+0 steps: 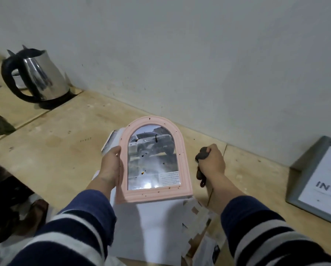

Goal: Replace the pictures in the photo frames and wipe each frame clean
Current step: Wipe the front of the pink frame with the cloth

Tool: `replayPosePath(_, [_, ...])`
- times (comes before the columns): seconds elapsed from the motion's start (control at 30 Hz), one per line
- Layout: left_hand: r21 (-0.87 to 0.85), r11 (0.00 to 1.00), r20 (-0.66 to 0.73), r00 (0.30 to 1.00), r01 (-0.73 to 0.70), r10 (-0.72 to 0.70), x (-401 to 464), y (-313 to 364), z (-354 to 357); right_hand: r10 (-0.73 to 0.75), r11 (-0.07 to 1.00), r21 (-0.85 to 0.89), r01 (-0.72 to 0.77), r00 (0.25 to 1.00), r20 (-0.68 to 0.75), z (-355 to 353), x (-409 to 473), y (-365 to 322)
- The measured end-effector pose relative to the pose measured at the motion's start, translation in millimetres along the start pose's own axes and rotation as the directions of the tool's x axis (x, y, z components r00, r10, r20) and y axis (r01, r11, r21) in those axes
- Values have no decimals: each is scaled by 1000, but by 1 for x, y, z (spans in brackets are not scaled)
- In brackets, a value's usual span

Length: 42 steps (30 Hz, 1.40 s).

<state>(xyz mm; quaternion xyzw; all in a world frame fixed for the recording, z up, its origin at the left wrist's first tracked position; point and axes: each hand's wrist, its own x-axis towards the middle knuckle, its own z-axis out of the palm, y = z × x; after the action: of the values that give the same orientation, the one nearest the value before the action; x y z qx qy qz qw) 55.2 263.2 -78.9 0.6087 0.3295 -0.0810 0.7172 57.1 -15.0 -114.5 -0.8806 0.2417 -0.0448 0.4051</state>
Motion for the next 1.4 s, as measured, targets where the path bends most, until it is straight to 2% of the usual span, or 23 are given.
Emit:
replayPosePath(0.17, [89,996,104,995,3,-12,-36,-23,48,94,986,-136,-98,995,-36,-73,-17,32])
replayPosePath(0.23, [130,992,159,987,2,-22,-54,-37,70,181,982,-50,-183,983,-32,-103,-25,47])
replayPosePath(0.37, [211,977,272,960,3,-62,-97,-70,116,276,933,240,-270,961,9,-166,-47,95])
replayPosePath(0.43, [243,969,309,944,38,-114,-116,-91,135,369,876,311,-368,928,56,-199,-66,115])
replayPosePath(0.5, [266,962,353,924,55,-150,-134,-109,149,413,862,291,-415,908,72,-224,-81,133])
replayPosePath(0.57, [302,952,393,901,60,-181,-155,-127,162,382,903,212,-374,924,6,-247,-93,154])
replayPosePath(0.63, [329,943,402,896,52,-190,-170,-144,171,264,964,52,-261,962,-74,-262,-103,173])
replayPosePath(0.73, [394,919,422,883,25,-205,-183,-166,178,137,986,-81,-146,985,-100,-274,-113,196])
replayPosePath(0.87, [488,873,387,894,11,-228,-182,-190,185,108,978,-178,-112,994,-32,-271,-112,221])
replayPosePath(1.03, [562,818,358,928,-124,-105,-175,-200,194,35,960,-280,-16,997,65,-260,-99,222])
replayPosePath(1.07, [601,776,363,930,-193,-49,-182,-196,195,15,949,-314,11,997,79,-257,-95,217])
replayPosePath(1.1, [661,693,379,925,-288,24,-184,-194,195,-11,938,-343,40,996,89,-254,-90,212])
replayPosePath(1.17, [707,555,433,889,-438,149,-187,-192,192,-83,913,-392,117,991,103,-248,-80,201])
replayPosePath(1.23, [727,439,497,846,-527,192,-184,-192,191,-143,885,-427,184,982,126,-242,-71,189])
replayPosePath(1.33, [779,114,584,779,-617,226,-183,-190,191,-238,822,-488,292,956,172,-229,-60,170])
replayPosePath(1.4, [770,29,614,752,-637,239,-184,-190,189,-309,772,-526,357,934,181,-217,-54,161])
